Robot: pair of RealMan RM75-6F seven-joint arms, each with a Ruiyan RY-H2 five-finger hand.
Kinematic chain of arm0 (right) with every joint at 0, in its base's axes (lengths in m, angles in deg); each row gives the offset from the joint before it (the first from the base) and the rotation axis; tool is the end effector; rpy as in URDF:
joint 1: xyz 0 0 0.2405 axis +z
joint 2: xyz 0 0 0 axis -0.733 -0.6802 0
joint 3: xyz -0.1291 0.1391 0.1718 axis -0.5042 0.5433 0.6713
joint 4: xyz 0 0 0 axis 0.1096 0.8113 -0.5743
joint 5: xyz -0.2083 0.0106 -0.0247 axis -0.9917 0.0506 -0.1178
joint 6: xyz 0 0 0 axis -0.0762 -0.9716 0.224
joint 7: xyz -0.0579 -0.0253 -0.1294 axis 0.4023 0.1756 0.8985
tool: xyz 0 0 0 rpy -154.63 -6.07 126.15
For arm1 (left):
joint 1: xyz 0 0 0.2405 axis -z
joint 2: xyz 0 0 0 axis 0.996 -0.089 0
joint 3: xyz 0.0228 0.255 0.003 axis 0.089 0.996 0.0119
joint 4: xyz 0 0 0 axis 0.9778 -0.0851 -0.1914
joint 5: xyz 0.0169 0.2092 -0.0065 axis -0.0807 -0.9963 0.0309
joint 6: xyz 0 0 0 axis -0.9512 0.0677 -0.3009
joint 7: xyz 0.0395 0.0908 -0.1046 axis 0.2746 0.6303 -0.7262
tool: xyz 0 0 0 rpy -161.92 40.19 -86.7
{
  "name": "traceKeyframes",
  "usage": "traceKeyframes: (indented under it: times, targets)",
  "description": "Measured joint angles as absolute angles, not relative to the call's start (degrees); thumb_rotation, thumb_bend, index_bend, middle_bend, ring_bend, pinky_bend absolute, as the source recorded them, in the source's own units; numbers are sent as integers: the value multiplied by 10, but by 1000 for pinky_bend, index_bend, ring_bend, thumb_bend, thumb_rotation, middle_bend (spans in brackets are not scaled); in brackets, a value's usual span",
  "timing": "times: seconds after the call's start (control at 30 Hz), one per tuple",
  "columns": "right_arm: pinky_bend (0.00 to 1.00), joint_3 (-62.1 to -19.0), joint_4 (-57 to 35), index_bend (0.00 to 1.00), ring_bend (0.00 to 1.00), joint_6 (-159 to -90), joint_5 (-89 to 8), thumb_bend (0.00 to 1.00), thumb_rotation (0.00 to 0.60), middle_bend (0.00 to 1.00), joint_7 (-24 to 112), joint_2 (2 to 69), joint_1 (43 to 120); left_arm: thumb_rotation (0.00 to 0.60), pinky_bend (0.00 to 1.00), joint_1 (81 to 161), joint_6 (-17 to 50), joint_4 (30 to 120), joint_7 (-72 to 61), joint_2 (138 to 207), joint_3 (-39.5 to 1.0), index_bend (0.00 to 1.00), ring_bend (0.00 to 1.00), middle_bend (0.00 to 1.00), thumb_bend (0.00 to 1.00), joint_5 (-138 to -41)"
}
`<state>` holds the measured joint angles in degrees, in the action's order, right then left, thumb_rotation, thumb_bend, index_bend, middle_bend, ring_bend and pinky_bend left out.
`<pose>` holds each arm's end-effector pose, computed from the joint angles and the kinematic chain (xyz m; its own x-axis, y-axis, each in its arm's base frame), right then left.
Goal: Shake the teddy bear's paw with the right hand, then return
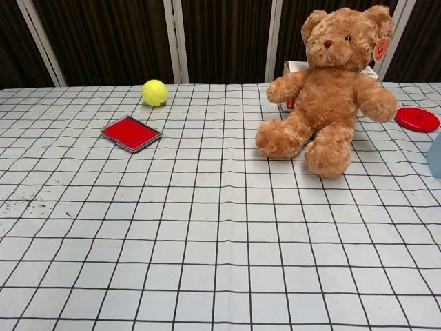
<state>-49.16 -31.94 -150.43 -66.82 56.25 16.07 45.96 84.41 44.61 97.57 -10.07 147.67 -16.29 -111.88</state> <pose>-0.3076 -0.1436 0.1616 0.5254 0.0174 0.8507 -0.8506 0.0359 0.5246 -0.3182 0.1584 0.2117 0.3802 -0.1361 0.9148 0.9237 0.1054 -0.3682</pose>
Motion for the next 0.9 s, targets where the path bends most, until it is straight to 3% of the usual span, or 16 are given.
traceKeyframes:
  times: [0.9]
  targets:
    - [0, -490, -322, 197, 151, -1485, -650, 338, 600, 135, 505, 168, 462, 600, 192, 835, 458, 976, -114, 1472, -162, 253, 20, 112, 204, -1122]
